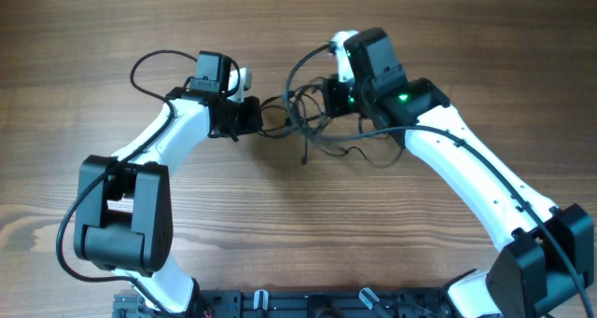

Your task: Untangle cables

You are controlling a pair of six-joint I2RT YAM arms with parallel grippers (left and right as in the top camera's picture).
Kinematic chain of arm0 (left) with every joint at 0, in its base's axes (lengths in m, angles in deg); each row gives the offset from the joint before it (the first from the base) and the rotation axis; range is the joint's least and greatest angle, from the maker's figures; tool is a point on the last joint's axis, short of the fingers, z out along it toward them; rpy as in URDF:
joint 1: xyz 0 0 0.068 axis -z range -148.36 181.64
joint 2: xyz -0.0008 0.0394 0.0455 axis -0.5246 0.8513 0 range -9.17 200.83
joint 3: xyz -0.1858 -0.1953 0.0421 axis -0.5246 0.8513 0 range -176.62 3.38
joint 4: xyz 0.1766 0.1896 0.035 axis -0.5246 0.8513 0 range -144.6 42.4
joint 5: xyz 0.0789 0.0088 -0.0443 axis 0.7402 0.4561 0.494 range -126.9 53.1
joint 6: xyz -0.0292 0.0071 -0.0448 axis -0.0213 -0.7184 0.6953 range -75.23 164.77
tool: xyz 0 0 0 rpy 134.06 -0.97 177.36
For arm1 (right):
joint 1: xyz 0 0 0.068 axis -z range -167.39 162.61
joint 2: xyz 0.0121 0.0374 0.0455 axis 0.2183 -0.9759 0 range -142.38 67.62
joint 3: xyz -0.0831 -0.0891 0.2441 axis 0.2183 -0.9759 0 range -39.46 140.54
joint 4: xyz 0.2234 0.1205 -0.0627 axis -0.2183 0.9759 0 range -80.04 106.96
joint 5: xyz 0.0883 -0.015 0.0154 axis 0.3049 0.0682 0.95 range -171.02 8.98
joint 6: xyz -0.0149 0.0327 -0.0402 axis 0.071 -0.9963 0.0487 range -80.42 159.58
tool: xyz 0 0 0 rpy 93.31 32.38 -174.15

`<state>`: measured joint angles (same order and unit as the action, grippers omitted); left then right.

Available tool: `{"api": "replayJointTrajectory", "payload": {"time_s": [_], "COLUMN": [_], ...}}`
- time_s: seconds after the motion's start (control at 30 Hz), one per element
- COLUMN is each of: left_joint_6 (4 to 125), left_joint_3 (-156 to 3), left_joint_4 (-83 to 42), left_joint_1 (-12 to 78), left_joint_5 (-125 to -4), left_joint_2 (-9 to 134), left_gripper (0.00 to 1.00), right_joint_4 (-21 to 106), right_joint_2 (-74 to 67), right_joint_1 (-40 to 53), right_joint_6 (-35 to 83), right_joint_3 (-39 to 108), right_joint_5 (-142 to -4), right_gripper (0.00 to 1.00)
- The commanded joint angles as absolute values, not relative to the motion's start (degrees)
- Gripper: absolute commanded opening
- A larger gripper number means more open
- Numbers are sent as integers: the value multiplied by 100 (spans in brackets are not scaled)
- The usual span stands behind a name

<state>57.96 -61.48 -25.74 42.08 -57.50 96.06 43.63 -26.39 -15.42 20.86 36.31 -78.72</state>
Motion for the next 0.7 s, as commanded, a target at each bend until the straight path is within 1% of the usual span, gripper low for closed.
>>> {"api": "replayJointTrajectory", "payload": {"time_s": [0.0,0.03,0.13,0.23,0.3,0.37,0.4,0.43,0.47,0.5,0.57,0.6,0.67], "left_joint_6": [5700,5700,5700,5746,5995,6028,6026,6026,6024,6024,6024,6024,6000], "left_joint_3": [-6096,-6096,-6096,-6096,-6096,-6096,-6096,-6096,-6096,-6096,-6096,-6096,-6096], "left_joint_4": [-2546,-2546,-2544,-2456,-2386,-2371,-2371,-2371,-2373,-2373,-2375,-2375,-2375], "left_joint_1": [4180,4180,4180,4180,4180,4180,4180,4180,4180,4180,4191,4191,4191], "left_joint_5": [-5632,-5632,-5617,-5051,-4719,-4640,-4642,-4642,-4642,-4644,-4646,-4649,-4740], "left_joint_2": [9665,9665,9665,9665,9665,9665,9665,9665,9665,9665,9665,9665,9665], "left_gripper": [7,7,8,9,9,10,10,10,10,9,7,7,7], "right_joint_4": [5146,5347,5939,6348,6479,6483,6468,6442,6335,6197,5825,5714,5546], "right_joint_2": [-2583,-2583,-2583,-2583,-2583,-2583,-2591,-2591,-2591,-2591,-2618,-2642,-2786], "right_joint_1": [-1507,-1507,-1507,-1507,-1507,-1507,-1507,-1507,-1507,-1507,-1507,-1507,-1516], "right_joint_6": [88,-94,-159,-308,-456,-417,-334,-96,435,1082,2271,2448,2844], "right_joint_3": [3690,3690,3690,3690,3690,3690,3690,3690,3690,3690,3690,3690,3690], "right_joint_5": [-9987,-10158,-10759,-11279,-11137,-10390,-10103,-9843,-9306,-8777,-7964,-7966,-7898], "right_gripper": [4,4,4,4,4,5,8,18,46,58,75,77,77]}}
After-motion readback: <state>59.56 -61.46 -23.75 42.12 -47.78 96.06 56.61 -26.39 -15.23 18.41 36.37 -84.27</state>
